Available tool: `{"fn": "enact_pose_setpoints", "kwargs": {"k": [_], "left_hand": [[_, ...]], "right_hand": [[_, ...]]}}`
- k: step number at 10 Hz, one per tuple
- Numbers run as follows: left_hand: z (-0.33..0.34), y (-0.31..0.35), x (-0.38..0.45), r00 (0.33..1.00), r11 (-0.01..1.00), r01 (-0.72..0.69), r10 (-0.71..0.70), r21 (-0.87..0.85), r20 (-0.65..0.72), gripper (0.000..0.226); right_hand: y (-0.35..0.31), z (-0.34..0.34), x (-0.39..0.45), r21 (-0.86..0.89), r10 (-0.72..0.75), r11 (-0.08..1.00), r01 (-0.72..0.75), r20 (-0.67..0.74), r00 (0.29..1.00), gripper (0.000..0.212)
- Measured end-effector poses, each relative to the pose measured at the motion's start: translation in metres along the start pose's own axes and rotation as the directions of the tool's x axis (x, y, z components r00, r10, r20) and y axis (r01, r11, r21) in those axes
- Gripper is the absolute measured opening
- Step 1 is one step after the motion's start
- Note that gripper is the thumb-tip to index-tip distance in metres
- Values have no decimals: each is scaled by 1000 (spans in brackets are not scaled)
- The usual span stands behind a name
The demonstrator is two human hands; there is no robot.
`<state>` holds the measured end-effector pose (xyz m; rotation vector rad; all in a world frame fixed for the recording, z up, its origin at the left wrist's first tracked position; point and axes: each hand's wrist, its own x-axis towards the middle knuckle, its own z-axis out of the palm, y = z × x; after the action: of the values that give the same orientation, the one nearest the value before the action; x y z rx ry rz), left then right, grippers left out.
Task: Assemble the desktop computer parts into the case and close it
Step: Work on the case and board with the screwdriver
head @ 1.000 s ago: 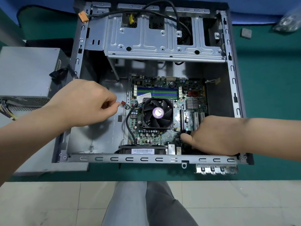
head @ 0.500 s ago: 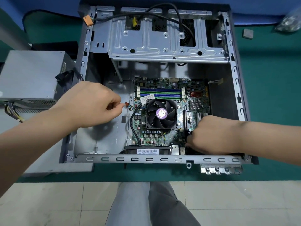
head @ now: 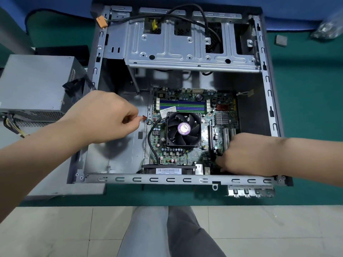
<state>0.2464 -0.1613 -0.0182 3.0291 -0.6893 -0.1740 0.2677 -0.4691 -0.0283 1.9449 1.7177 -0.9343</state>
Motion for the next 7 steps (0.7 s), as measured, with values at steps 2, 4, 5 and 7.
{"fn": "enact_pose_setpoints", "kwargs": {"k": [2,4,5,7], "left_hand": [[-1,1,1,1000,1000,-2,2,13,1,41],[-2,1,1,1000,1000,5,-5,6,18,40],[-2,1,1,999,1000,17,-17,6,35,38],[-4,2,1,999,1000,10,-10,-13,42,38]], "right_hand": [[0,-4,-7,136,146,979,-152,51,988,24],[-4,-4,-3,127,154,978,-167,107,982,37],[-3,0,-9,43,95,994,-98,71,993,21],[-1,4,-9,-85,27,996,-25,19,999,16]]}}
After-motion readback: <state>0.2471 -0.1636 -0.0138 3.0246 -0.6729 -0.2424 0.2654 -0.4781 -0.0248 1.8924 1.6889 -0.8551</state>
